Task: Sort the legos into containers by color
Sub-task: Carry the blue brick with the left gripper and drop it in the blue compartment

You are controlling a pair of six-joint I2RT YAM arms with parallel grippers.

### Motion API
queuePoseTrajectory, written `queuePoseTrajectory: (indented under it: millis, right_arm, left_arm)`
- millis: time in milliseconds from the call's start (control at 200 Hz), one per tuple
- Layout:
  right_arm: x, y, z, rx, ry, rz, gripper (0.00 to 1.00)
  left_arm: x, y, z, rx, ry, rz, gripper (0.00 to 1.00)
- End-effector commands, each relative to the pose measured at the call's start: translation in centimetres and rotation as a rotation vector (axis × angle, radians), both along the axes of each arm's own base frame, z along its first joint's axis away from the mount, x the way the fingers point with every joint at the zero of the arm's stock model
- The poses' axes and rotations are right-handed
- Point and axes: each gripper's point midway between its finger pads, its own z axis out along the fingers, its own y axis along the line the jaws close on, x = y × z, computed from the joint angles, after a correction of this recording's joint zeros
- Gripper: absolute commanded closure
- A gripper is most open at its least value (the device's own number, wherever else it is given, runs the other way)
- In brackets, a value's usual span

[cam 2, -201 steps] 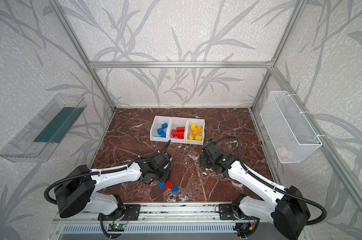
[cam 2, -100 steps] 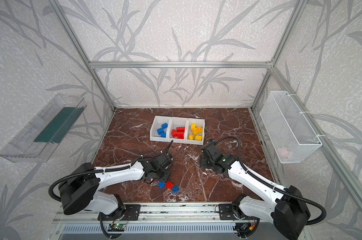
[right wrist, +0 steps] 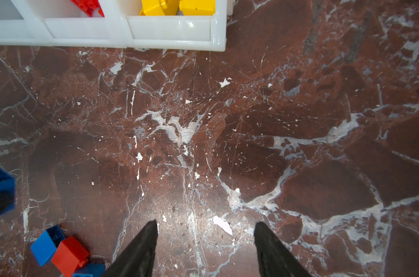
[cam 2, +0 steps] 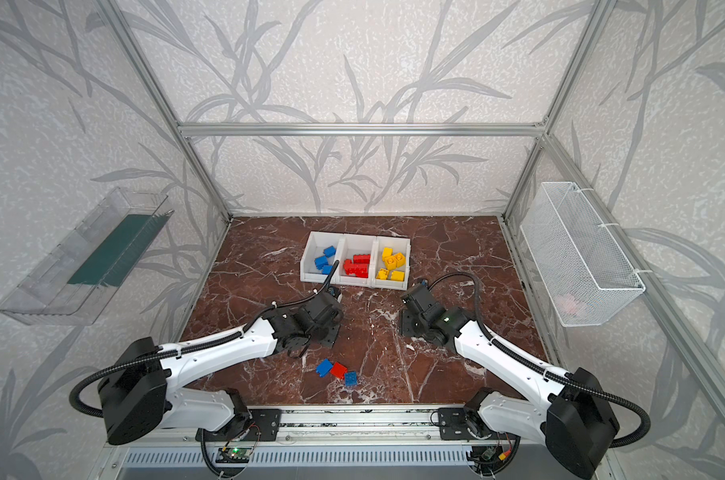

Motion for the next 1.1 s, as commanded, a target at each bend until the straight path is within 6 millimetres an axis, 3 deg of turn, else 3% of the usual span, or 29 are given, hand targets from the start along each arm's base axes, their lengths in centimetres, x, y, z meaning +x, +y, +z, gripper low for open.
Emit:
queuePoseTrajectory:
  millis: [0, 200, 290, 435, 565, 705, 850, 965, 1095]
  right_arm:
    - [0.5, 0.6, 1.4, -0.002, -0.012, 0.023, 0.35]
    - [0.0, 0.1, 2.2, 0.013, -0.037, 0.008, 0.35]
    - [-0.2, -0.3, 2.3, 0.009, -0.046, 0.002, 0.35]
    - [-0.4, -0.3, 2.4, 0.011, -0.038, 0.006, 0.35]
    - [-0.5, -0.3, 2.6, 0.020, -0.043, 0.010, 0.35]
    - [-0.7, -0.2, 2.6, 0.020, -0.034, 0.015, 0.35]
    - [-0.8, -0.1, 2.8, 0.030, -0.035, 0.023, 0.35]
    - [-0.8, 0.0, 2.9, 0.026, -0.029, 0.031, 0.35]
    - [-1.0, -0.1, 2.9, 0.022, -0.029, 0.036, 0.34]
  left_arm:
    - [3.4, 1.9, 3.4, -0.049, -0.128, 0.087, 0.71]
    - [9.3, 5.1, 7.3, -0.109, -0.232, 0.186, 0.71]
    - [12.0, 5.8, 8.1, -0.114, -0.234, 0.200, 0.71]
    - [16.3, 6.6, 8.1, -0.154, -0.227, 0.255, 0.71]
    - [19.4, 6.8, 6.7, -0.160, -0.194, 0.281, 0.71]
    - [22.0, 7.3, 5.1, -0.167, -0.160, 0.318, 0.71]
    - [24.3, 6.8, 5.1, -0.204, -0.176, 0.311, 0.65]
    - [25.4, 6.8, 5.2, -0.198, -0.175, 0.316, 0.51]
    - [25.3, 6.0, 5.5, -0.232, -0.165, 0.279, 0.40]
